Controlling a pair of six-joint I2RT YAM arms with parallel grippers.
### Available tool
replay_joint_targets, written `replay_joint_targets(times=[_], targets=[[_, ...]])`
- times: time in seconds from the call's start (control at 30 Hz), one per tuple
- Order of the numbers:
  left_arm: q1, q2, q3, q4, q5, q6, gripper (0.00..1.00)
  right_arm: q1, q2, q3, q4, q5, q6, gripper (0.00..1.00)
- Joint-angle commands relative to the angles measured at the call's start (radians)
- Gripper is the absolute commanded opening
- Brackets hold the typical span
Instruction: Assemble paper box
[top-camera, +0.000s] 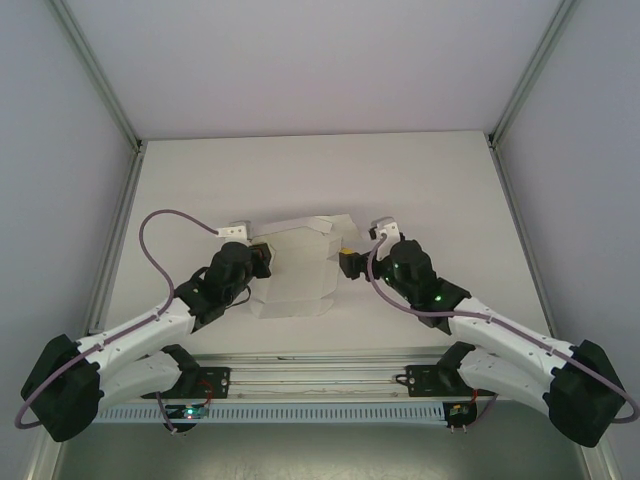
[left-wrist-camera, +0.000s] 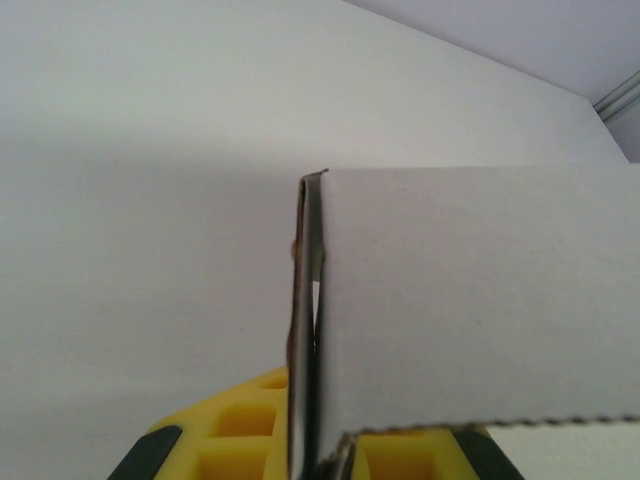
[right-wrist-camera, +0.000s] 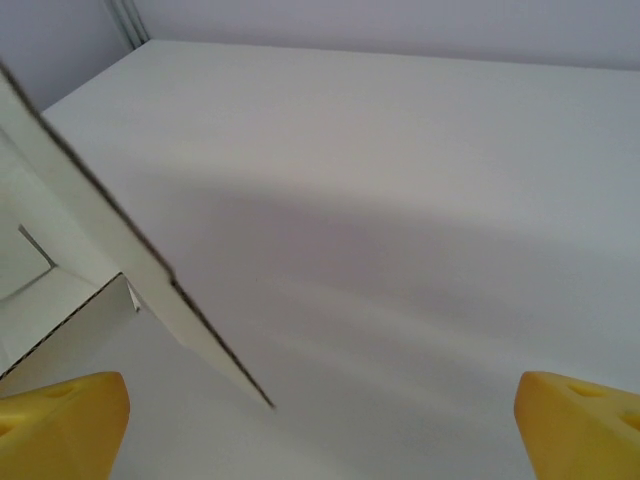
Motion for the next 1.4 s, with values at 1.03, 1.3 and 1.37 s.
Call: replay_joint_targets(times=[1.03, 1.3, 1.37], targets=[[-0.006, 0.040, -0.011, 0.029, -0.124, -0.032, 0.00, 0.144, 0.194, 0.070, 0.094, 0.123, -0.174, 0.98], [0.004, 0.096, 0.009, -0.010, -0.145, -0.005, 0.00, 0.113, -0.043, 0.025, -0.053, 0.025, -0.158, 0.98], [0.008, 0.100, 0.011, -0.012, -0.138, 0.004, 0.00, 0.061, -0.110, 0.011, -0.072, -0.008, -0.134, 0.98]])
